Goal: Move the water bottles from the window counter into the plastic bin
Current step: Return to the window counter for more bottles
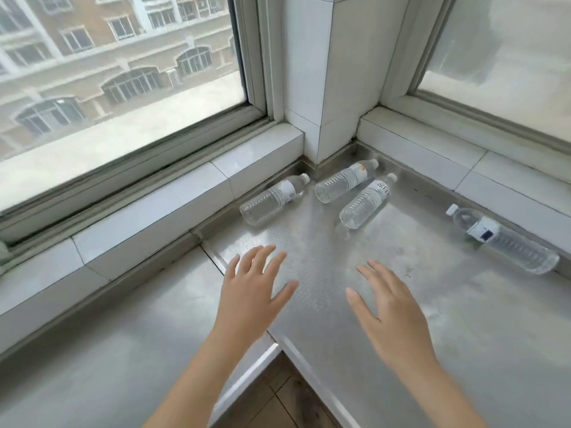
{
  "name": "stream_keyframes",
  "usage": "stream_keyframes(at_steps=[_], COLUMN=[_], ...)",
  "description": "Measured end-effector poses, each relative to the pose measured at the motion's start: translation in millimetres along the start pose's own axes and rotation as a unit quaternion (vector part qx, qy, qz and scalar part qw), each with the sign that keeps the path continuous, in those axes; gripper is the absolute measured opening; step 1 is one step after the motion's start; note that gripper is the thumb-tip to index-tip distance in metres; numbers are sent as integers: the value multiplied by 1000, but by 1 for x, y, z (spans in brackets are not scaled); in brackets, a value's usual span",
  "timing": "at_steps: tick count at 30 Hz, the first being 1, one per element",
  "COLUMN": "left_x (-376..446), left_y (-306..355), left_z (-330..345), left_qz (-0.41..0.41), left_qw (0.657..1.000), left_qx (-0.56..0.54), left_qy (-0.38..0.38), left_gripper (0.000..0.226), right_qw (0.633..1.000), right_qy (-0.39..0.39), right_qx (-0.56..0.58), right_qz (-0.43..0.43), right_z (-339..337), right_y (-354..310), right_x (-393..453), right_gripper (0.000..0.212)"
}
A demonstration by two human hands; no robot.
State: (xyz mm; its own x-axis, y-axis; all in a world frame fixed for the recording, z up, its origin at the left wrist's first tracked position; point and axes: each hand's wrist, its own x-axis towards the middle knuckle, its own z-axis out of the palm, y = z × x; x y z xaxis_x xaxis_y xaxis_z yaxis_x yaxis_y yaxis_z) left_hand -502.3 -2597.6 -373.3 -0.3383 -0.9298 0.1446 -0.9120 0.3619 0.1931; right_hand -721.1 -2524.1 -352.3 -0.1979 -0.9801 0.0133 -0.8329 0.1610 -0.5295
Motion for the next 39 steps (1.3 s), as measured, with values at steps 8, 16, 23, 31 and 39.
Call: stream_keyframes(at_steps=[8, 16, 23, 31, 39], left_x=[168, 266, 280, 256, 215], left_y=[-29, -56, -58, -44, -28], left_z=[52, 118, 121, 96, 68], left_qz=[-70, -145, -163, -257, -326], left_qw=[994, 978, 976, 950, 877], left_qx=[11, 55, 65, -138, -352], left_qy=[-82, -142, -127, -112, -27], left_gripper=[64, 75, 72, 85, 75], right_qw=[993, 901, 862, 831, 793], right_qy=[-15, 13, 86, 106, 63], right_qx=[74, 336, 373, 404, 497], right_qz=[87, 274, 331, 367, 347], right_z=[33, 75, 88, 81, 68], right_y=[51, 99, 108, 111, 95], right_x=[150, 264, 304, 312, 277], right_gripper=[51, 84, 106, 113, 60])
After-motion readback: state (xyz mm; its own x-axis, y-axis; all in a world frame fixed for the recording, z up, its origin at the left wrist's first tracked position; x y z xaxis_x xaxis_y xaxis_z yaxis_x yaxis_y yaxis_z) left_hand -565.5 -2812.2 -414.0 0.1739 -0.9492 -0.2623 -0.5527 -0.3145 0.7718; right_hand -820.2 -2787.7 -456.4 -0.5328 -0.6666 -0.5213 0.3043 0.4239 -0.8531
